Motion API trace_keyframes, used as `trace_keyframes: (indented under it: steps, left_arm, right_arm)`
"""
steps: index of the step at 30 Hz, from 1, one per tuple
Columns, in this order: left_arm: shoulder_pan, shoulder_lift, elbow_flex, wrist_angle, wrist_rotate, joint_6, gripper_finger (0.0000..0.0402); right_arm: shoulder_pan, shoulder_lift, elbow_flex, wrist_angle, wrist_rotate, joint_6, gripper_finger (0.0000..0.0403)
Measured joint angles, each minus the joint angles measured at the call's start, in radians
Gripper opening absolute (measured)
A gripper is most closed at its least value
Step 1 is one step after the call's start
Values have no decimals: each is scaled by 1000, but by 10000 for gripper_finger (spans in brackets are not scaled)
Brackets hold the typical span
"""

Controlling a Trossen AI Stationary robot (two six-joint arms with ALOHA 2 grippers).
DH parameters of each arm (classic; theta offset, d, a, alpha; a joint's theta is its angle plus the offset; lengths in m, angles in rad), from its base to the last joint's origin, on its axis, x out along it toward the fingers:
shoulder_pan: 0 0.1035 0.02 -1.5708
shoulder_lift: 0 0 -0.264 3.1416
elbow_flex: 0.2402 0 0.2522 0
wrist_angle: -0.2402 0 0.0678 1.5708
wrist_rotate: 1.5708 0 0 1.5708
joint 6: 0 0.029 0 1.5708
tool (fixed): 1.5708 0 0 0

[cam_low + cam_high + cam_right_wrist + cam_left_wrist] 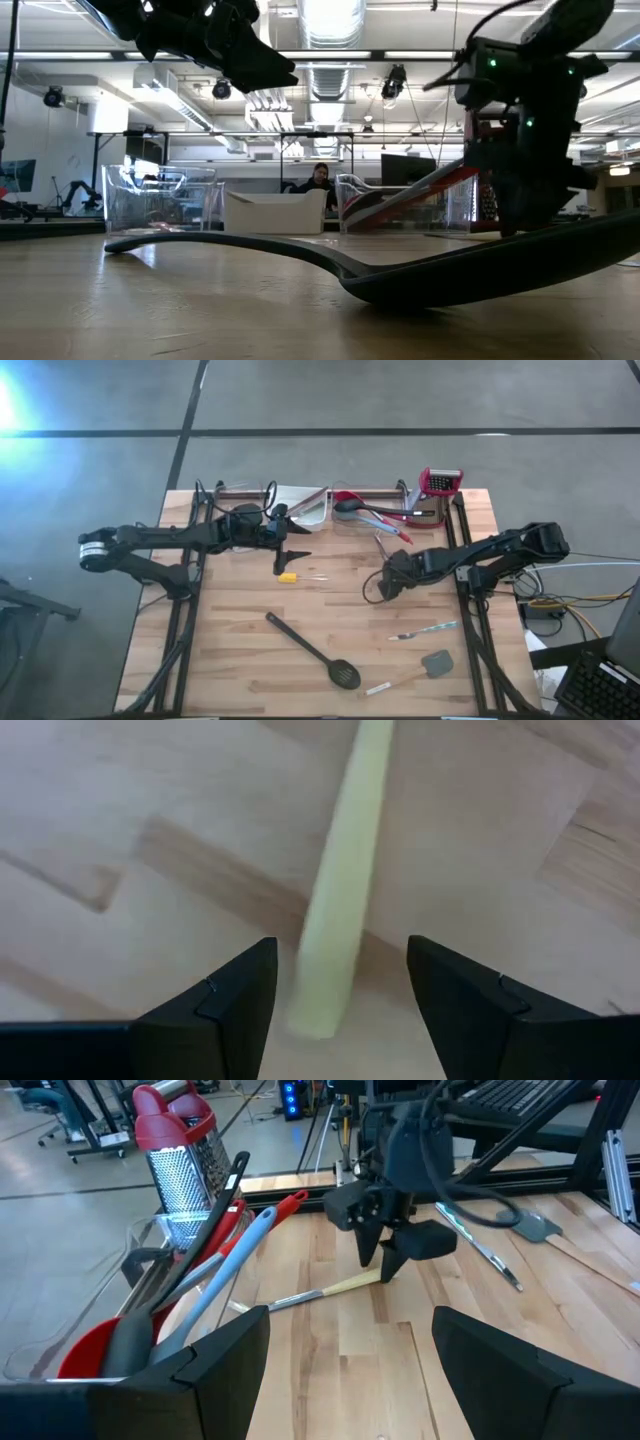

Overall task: Pick & Place Kitchen Items
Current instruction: Put the light yellow knife into the white bin

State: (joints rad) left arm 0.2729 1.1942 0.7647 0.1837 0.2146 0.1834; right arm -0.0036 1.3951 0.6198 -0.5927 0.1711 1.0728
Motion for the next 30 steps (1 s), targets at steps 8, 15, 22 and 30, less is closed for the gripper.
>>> trace_keyframes:
  steps: [8, 15, 22, 30]
  left_arm:
    - [0, 1, 0, 1, -3, 0, 285]
    - [0, 1, 0, 2, -5, 0, 285]
    - [0, 1, 0, 7, -5, 26, 285]
    - [0, 1, 0, -12, -6, -22, 285]
  right_arm:
    - [-1, 21, -69, 72, 26, 29, 192]
    - [-1, 23, -70, 63, 43, 26, 124]
    - [-1, 18, -72, 60, 31, 20, 66]
    - [85, -115, -45, -60, -29, 29, 66]
